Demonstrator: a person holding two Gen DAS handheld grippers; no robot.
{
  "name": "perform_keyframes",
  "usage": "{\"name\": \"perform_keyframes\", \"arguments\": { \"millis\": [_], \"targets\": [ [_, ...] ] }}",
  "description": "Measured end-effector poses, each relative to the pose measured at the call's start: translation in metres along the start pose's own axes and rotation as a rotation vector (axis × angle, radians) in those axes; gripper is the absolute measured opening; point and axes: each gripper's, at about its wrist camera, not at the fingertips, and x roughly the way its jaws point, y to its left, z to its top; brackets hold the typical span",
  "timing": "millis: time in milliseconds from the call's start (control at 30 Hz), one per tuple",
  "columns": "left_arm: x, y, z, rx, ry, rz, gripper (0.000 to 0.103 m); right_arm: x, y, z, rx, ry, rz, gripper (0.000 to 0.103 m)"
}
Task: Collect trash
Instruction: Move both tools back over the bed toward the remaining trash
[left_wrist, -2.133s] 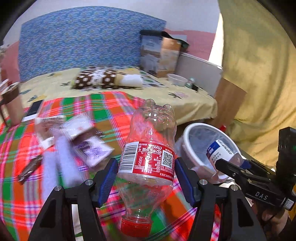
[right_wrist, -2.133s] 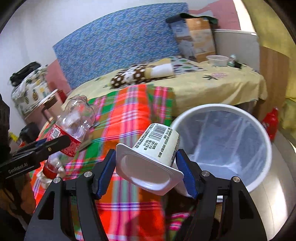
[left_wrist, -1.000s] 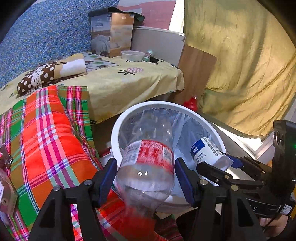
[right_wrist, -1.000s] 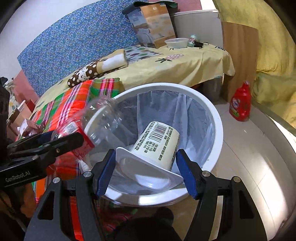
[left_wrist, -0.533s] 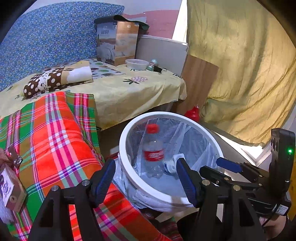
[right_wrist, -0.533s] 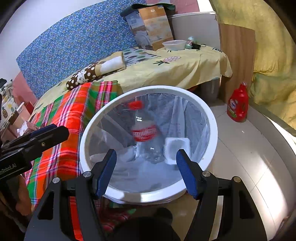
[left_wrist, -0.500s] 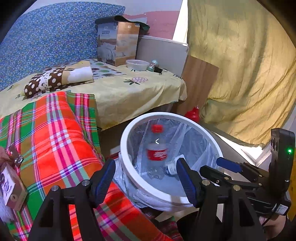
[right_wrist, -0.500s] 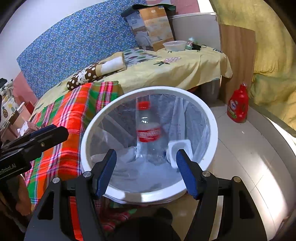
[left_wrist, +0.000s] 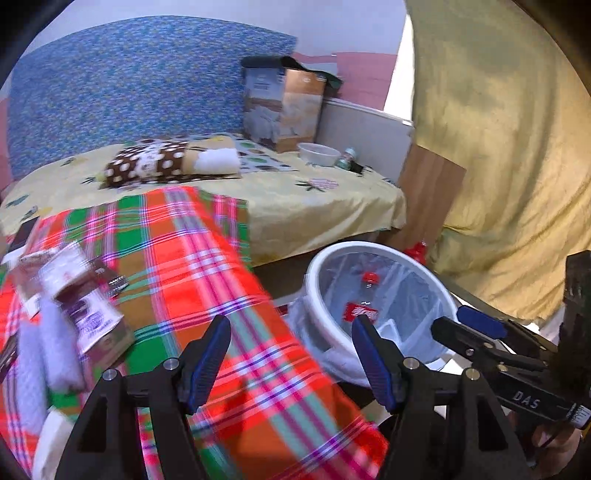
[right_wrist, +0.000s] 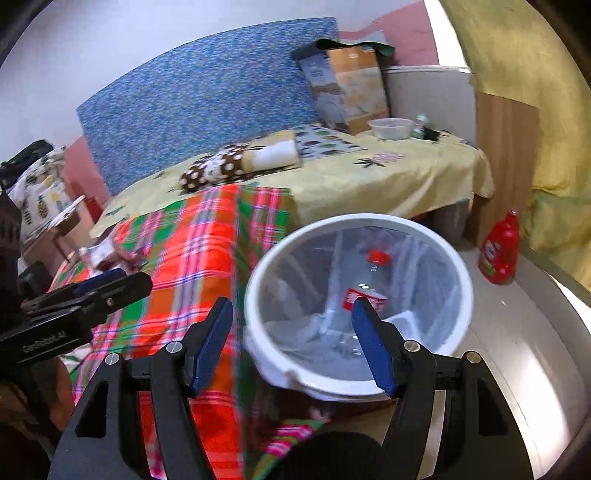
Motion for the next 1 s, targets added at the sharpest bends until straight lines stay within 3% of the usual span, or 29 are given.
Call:
{"name": "perform_keyframes", "arguments": {
  "millis": [433,867,1000],
  "targets": [
    [-0.072,0.060,-0.037,-0.085,-0.115,0.149,0.068,0.005,0.062,-0.010,-0.112,0.052,0.160,0.068],
    [-0.116,0.103,-0.068,-0.125,-0.106,0.288,0.068,-0.002,0.109,-0.021,-0.191,0.065,0.266,0.068],
    [-0.119,0.114,-0.074,-0.135,-0.082,0.295,0.068,-0.002,0.118,-0.025,-0.207,0.075,0.292,0.068]
  ]
}}
